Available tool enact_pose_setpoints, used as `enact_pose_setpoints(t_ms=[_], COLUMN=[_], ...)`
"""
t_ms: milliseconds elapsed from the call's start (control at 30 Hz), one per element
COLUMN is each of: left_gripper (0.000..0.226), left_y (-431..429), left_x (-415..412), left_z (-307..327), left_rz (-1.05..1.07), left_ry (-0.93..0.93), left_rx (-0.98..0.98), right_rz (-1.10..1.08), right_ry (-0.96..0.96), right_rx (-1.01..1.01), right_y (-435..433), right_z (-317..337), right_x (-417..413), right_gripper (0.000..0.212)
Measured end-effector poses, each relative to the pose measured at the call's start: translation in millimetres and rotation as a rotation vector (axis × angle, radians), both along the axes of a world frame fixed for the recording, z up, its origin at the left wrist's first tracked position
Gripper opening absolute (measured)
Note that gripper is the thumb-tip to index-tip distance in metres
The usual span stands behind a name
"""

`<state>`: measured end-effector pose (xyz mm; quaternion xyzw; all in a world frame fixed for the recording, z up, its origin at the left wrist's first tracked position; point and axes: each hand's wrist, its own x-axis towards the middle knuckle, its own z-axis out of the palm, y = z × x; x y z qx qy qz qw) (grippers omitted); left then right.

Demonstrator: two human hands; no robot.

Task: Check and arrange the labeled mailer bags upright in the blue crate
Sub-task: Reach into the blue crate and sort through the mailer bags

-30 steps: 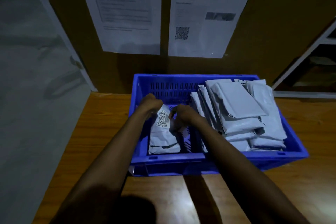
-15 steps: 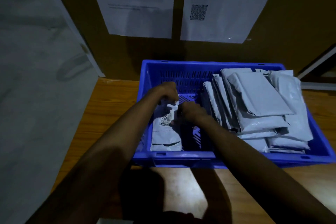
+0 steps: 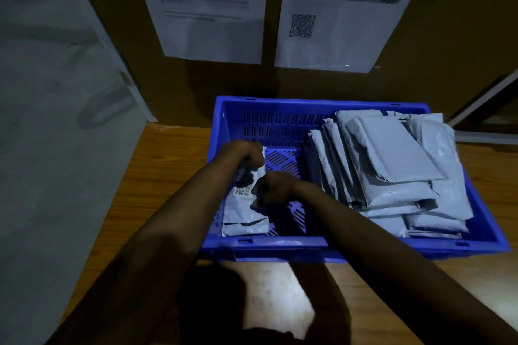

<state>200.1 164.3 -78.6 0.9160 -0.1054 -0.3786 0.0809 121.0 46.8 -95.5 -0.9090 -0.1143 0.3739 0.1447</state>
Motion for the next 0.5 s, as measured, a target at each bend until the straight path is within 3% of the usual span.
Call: enact_pose_setpoints(t_ms=[133, 200, 333, 500], left_gripper=[0.018, 0.013, 0.029, 0.033], left_y=[-0.3, -2.9, -7.6, -15.4], left_x=[-5.6, -8.0, -11.8, -15.4], left_z=[10.3, 19.8, 32.1, 51.2], left_rz=[-0.004, 0.006, 0.033, 0.118], left_ry=[0.017, -0.021, -0.163, -0.447], left_rx=[-0.034, -0.077, -0.197, -0.514], right_rz=[-0.018, -0.085, -0.227, -0.365], right_ry=[0.012, -0.089, -0.305, -0.664], right_rx=[-0.03, -0.018, 0.025, 0.175], right_y=[-2.6, -10.0, -17.3, -29.3], right_z=[2.7, 5.0, 35.0, 77.3], right_x=[-1.9, 3.2, -6.3, -41.2], right_gripper=[0.043, 0.036, 0.037, 0.037])
